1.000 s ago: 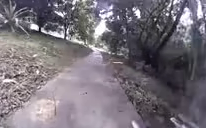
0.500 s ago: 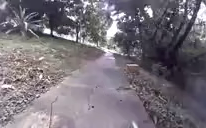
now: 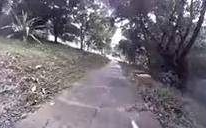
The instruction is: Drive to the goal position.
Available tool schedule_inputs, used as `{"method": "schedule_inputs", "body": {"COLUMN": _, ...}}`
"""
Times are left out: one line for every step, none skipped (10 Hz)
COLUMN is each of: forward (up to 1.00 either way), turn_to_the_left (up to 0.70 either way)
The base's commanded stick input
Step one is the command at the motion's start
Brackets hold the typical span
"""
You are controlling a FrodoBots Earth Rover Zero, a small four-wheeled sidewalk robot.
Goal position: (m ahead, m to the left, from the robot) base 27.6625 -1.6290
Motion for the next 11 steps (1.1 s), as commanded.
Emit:
{"method": "schedule_inputs", "body": {"forward": 0.85, "turn_to_the_left": -0.34}}
{"method": "schedule_inputs", "body": {"forward": 0.85, "turn_to_the_left": -0.28}}
{"method": "schedule_inputs", "body": {"forward": 0.85, "turn_to_the_left": -0.19}}
{"method": "schedule_inputs", "body": {"forward": 0.85, "turn_to_the_left": 0.00}}
{"method": "schedule_inputs", "body": {"forward": 0.85, "turn_to_the_left": 0.00}}
{"method": "schedule_inputs", "body": {"forward": 0.85, "turn_to_the_left": 0.00}}
{"method": "schedule_inputs", "body": {"forward": 0.85, "turn_to_the_left": 0.00}}
{"method": "schedule_inputs", "body": {"forward": 0.85, "turn_to_the_left": 0.00}}
{"method": "schedule_inputs", "body": {"forward": 0.85, "turn_to_the_left": 0.00}}
{"method": "schedule_inputs", "body": {"forward": 0.85, "turn_to_the_left": 0.00}}
{"method": "schedule_inputs", "body": {"forward": 0.85, "turn_to_the_left": 0.00}}
